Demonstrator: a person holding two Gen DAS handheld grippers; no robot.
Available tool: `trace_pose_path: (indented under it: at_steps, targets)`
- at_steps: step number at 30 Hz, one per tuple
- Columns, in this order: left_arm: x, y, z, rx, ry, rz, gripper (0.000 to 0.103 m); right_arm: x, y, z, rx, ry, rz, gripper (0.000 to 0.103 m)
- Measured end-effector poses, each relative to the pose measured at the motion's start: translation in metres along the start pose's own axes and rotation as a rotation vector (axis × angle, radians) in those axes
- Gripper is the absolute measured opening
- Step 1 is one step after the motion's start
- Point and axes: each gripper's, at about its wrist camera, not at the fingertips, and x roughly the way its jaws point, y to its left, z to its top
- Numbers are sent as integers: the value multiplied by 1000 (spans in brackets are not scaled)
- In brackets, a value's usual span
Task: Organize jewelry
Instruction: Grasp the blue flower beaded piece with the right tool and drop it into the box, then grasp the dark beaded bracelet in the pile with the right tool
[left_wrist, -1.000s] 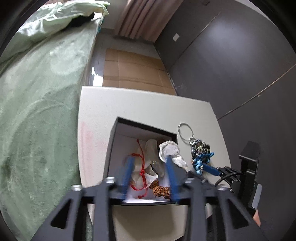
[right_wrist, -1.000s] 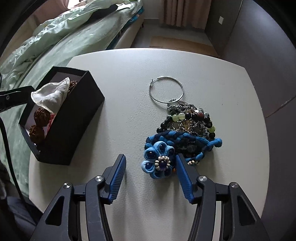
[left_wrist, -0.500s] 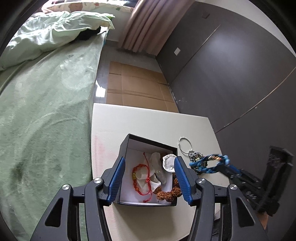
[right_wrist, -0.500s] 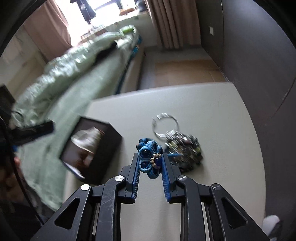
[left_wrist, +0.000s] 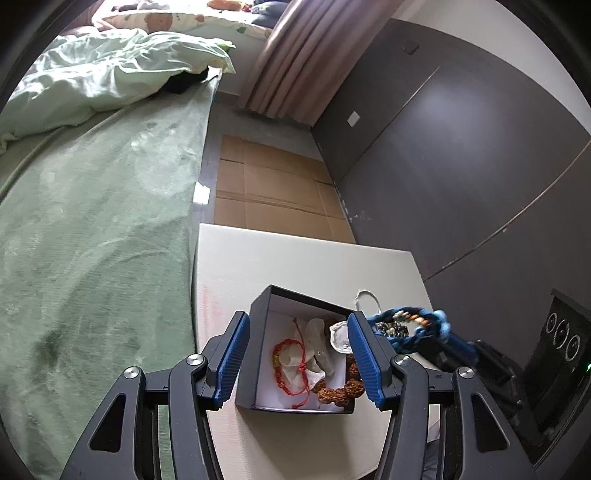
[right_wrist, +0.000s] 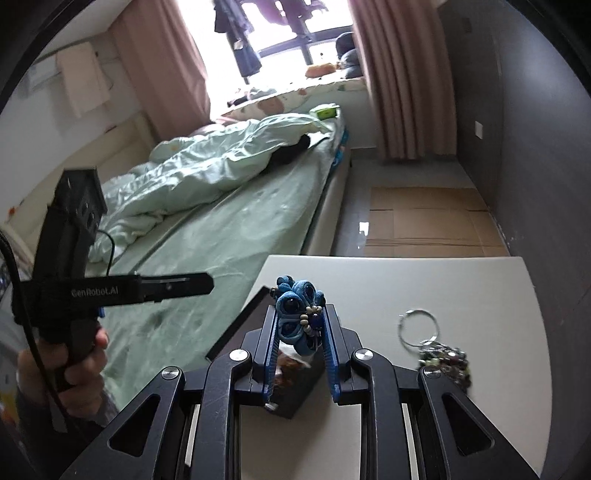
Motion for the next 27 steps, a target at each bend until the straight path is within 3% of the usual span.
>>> trace_pose_path:
  at_steps: [4,7,9,11,15,27]
  targets:
    - [-4,4,1,-6,-7,-2,57,16,14,-4,-33,33,-3,23]
    - [-5,5,0,-4,-7,-4,57,31,23,-9,-35,114,36,29]
    - [-5,6,0,-2,-4,-3,56,30,23,-14,-14,132,52,45]
    - [-4,6,0,-1,-2,-3,57,27,20,-15,4,118,62,51]
    - [-4,5,0,2,-2,-7,57,14,6,-14,48,78,79,52]
    - [15,-33,-3,73,27,-29,57,-25,-58,-18,177,43,-3,52]
